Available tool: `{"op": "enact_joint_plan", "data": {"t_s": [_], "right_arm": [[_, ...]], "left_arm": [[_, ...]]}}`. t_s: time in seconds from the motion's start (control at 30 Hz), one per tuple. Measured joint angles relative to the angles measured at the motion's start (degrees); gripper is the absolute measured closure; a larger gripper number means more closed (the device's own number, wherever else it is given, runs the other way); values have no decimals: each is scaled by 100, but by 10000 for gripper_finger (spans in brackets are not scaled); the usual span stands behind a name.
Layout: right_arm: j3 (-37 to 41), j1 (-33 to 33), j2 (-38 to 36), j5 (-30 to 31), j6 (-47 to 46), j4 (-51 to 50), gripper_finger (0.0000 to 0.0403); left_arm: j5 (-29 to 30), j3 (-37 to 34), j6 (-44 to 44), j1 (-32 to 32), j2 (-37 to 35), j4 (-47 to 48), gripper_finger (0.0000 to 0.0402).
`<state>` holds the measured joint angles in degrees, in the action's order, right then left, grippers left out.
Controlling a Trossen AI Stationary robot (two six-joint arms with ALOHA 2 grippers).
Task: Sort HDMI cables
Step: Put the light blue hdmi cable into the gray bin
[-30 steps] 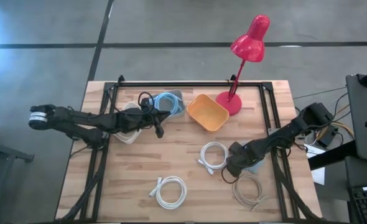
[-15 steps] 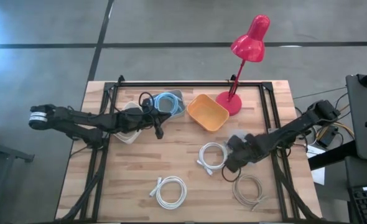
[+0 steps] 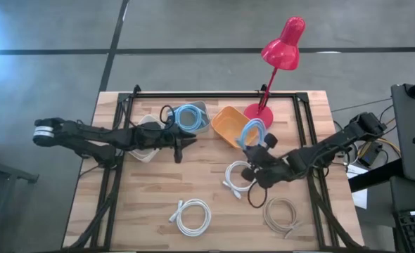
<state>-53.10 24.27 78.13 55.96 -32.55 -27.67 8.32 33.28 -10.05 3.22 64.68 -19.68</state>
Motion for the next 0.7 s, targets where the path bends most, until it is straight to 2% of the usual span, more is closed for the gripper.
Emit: {"op": "enact_joint_plan", "data": {"t_s": [0.13,0.3,0.47,0.7], "right_arm": [[0,-108,-2,21,731,777,359],[0,-263,-2,-69,1450,1513,359],[2,-300,-2,-87,1614,1682,355],[4,-297,-2,-246,1613,1687,355]], "left_arm": [[-72,0,53,1,348,-462,257],[-556,57,57,0,1222,-1838,220],[-782,387,73,4,2132,-2974,212],[-1511,1413,321,4,3069,-3039,213]]}}
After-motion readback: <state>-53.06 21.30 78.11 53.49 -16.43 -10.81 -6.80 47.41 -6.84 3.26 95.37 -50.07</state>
